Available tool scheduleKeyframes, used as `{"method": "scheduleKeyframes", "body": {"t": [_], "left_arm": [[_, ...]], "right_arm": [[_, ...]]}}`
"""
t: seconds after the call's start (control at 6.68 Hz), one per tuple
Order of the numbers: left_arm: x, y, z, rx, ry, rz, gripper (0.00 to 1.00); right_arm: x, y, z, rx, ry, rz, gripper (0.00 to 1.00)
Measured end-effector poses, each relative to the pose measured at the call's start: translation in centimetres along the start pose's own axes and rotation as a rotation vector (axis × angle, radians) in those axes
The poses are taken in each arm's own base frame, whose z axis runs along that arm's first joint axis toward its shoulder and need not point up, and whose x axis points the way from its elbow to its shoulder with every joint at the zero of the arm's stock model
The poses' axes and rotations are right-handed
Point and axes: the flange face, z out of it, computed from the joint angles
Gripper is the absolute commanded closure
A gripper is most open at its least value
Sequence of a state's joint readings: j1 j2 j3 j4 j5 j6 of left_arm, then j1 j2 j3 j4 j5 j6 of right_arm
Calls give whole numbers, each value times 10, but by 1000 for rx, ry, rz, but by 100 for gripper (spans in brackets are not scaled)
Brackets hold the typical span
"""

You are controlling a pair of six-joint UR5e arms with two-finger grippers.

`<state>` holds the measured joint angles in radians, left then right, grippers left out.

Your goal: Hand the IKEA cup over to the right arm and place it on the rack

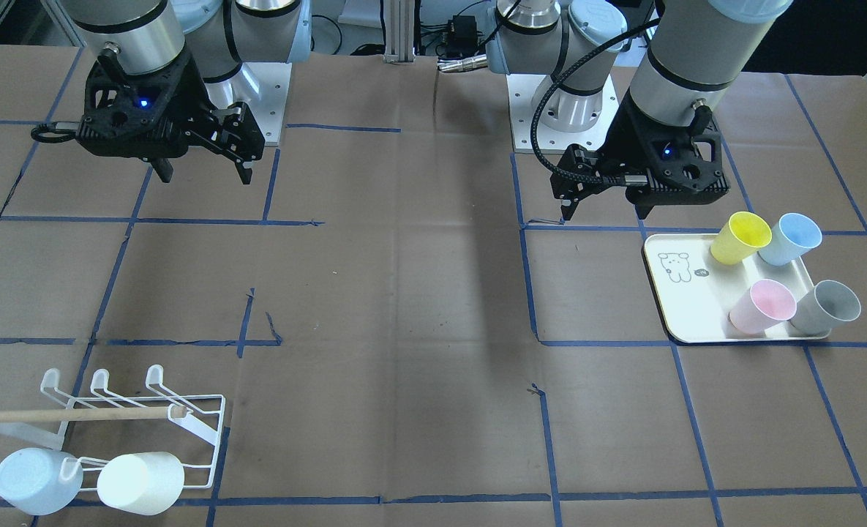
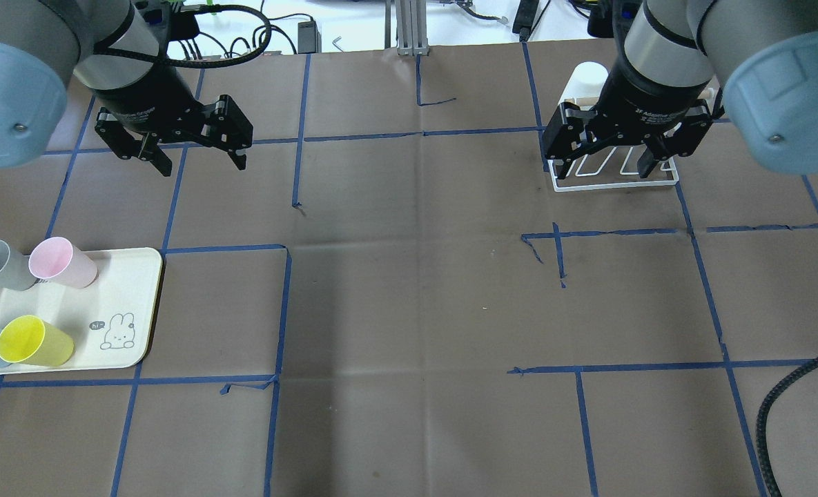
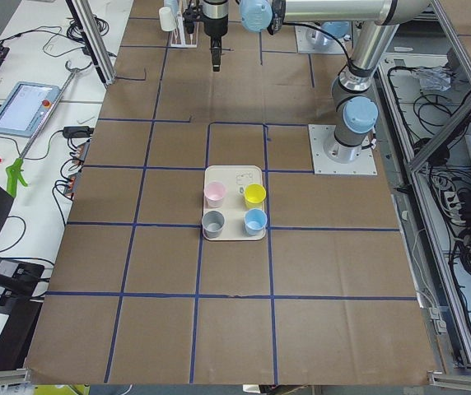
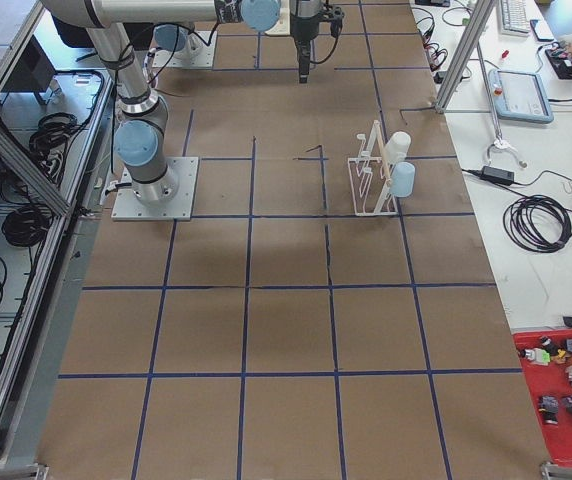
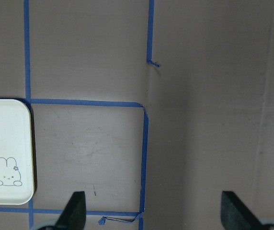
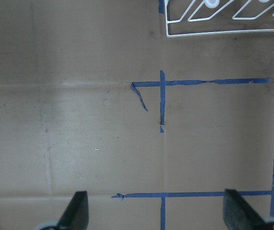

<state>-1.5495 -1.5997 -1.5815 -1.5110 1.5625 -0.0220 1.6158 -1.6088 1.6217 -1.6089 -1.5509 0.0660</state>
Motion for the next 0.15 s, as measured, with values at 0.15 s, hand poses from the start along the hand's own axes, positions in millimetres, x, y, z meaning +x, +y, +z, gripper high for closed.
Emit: {"method": "scheduleKeyframes", "body": {"t": [0.15], "left_arm": [[0,0,0,0,0,0,1]], "right_arm": [[0,0,-1,1,0,0,0]]}}
